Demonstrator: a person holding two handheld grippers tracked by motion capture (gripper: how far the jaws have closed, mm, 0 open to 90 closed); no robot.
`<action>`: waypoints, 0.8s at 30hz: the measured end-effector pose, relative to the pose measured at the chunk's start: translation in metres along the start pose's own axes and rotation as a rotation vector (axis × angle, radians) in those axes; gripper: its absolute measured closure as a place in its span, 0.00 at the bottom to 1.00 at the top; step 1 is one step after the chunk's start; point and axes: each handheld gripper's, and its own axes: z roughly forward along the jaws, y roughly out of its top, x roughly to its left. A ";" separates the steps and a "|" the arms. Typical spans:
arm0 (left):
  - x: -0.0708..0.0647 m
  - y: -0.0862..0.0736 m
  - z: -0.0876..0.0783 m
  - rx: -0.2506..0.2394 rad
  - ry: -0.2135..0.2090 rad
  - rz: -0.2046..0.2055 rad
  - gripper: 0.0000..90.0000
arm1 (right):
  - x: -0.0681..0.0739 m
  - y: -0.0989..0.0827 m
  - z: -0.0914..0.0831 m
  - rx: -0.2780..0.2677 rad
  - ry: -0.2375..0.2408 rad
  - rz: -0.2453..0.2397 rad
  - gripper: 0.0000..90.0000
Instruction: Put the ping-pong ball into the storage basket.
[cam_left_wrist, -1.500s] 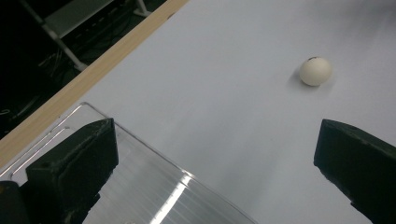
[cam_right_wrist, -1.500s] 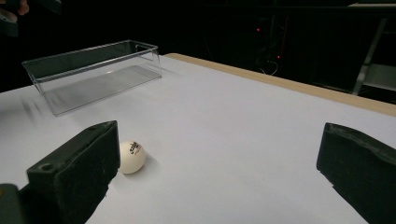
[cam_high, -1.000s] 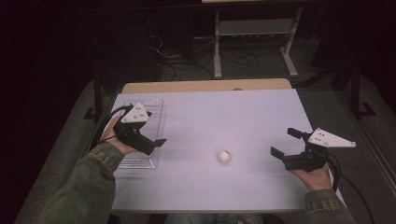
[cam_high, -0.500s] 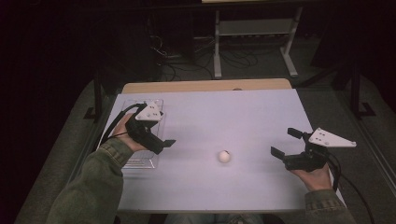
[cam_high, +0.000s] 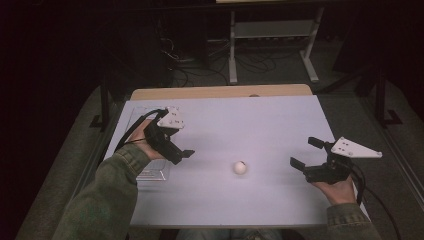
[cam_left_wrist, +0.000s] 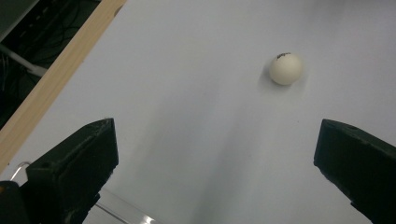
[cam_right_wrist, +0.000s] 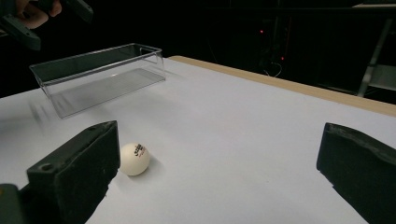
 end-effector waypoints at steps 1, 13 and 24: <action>0.000 0.002 0.000 0.003 -0.003 0.004 0.00 | 0.000 0.000 0.000 0.000 0.001 0.000 0.00; 0.001 0.020 0.004 0.041 -0.038 0.050 0.00 | 0.000 0.000 -0.001 -0.003 0.002 -0.001 0.00; -0.003 0.034 0.017 0.088 -0.074 0.093 0.00 | 0.000 0.000 -0.001 0.000 0.004 0.001 0.00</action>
